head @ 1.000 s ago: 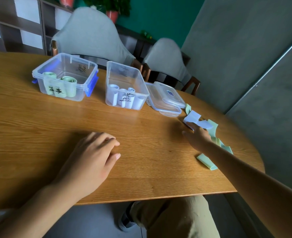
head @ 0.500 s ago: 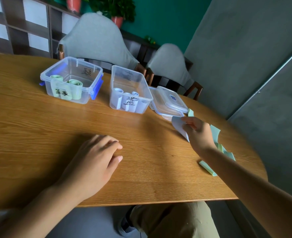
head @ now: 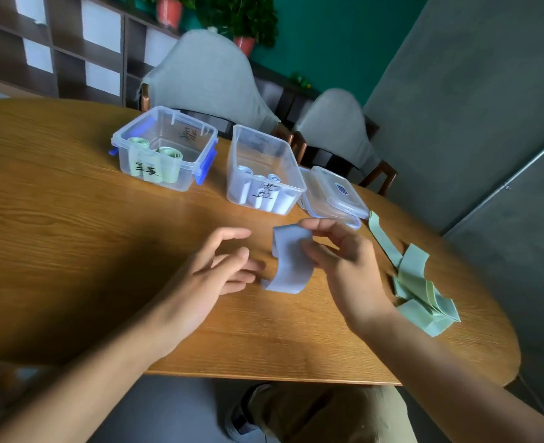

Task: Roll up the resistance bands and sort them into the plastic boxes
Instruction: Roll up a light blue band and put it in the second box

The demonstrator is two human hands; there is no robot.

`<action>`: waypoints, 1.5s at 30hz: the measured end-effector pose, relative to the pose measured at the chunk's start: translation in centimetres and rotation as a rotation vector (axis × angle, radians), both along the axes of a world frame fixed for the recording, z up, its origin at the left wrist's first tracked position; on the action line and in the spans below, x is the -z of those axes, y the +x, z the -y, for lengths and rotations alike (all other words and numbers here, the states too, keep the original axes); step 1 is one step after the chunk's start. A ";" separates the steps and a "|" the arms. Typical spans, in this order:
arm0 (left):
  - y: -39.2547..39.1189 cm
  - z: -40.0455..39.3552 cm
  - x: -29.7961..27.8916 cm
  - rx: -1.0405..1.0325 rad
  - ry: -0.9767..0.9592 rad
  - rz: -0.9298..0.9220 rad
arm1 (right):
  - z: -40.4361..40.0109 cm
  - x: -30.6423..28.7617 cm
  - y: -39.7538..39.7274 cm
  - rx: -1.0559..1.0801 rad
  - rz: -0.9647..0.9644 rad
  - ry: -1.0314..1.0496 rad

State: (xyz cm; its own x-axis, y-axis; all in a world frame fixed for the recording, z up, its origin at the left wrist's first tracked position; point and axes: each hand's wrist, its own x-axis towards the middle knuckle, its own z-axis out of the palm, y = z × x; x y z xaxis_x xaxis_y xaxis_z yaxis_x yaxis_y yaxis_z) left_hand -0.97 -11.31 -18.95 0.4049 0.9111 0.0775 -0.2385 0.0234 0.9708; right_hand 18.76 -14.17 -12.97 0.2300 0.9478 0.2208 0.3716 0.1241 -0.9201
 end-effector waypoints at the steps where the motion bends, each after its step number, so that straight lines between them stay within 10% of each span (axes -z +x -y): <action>1: 0.0 -0.1 0.0 0.011 -0.043 0.055 | 0.2 0.2 -0.5 -0.029 -0.011 -0.011; 15: -1.2 -2.1 -0.7 0.013 -0.155 0.394 | 0.9 2.3 -3.7 -0.180 -0.208 -0.097; 35: -1.9 -6.0 0.4 -0.217 -0.234 0.066 | 2.2 5.0 -5.4 -0.174 0.037 -0.243; 45: -2.3 -6.4 0.6 -0.261 0.054 -0.108 | 2.7 5.4 -5.4 -0.236 -0.017 -0.269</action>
State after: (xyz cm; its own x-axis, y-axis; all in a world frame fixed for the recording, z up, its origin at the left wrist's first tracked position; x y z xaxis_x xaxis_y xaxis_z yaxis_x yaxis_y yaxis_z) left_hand -3.23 -4.93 -19.51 0.1655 0.9813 0.0982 -0.1252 -0.0778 0.9891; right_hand 13.41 -16.91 -18.38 -0.0010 0.9989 -0.0459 0.3459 -0.0427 -0.9373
